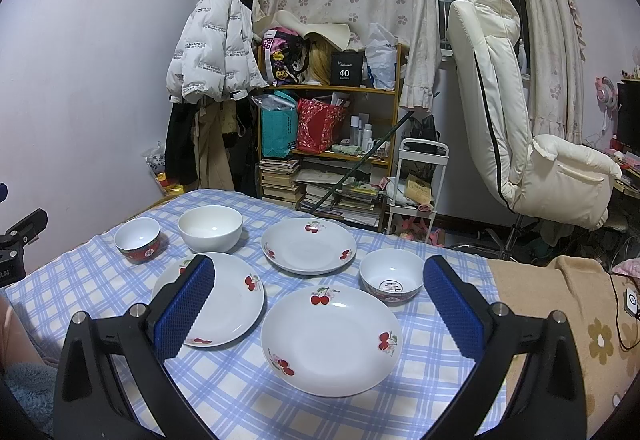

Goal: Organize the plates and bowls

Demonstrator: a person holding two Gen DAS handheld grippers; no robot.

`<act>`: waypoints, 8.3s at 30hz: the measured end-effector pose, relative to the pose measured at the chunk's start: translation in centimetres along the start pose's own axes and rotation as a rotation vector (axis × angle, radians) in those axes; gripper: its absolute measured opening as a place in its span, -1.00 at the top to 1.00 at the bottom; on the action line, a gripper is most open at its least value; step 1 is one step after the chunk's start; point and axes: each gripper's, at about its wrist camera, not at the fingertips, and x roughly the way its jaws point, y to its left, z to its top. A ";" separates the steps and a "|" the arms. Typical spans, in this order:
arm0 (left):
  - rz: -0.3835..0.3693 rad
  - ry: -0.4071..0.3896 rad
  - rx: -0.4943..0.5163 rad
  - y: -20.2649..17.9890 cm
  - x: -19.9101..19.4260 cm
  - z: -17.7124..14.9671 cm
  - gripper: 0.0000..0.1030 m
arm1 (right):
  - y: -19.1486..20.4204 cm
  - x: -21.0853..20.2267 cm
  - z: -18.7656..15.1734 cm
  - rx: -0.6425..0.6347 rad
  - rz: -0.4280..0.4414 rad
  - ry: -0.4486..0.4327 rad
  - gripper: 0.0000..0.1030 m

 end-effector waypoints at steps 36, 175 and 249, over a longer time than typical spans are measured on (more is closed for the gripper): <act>0.047 0.273 0.016 0.7 6.5 1.9 -0.98 | -0.1 5.0 2.2 0.071 0.003 0.111 -1.00; -0.338 1.052 -0.133 -6.3 22.8 -11.6 0.62 | 9.2 20.8 -9.1 -0.141 0.177 0.788 0.75; -0.536 0.950 0.229 -27.6 26.4 -4.3 0.41 | -12.5 21.7 -10.3 0.349 -0.039 0.900 0.25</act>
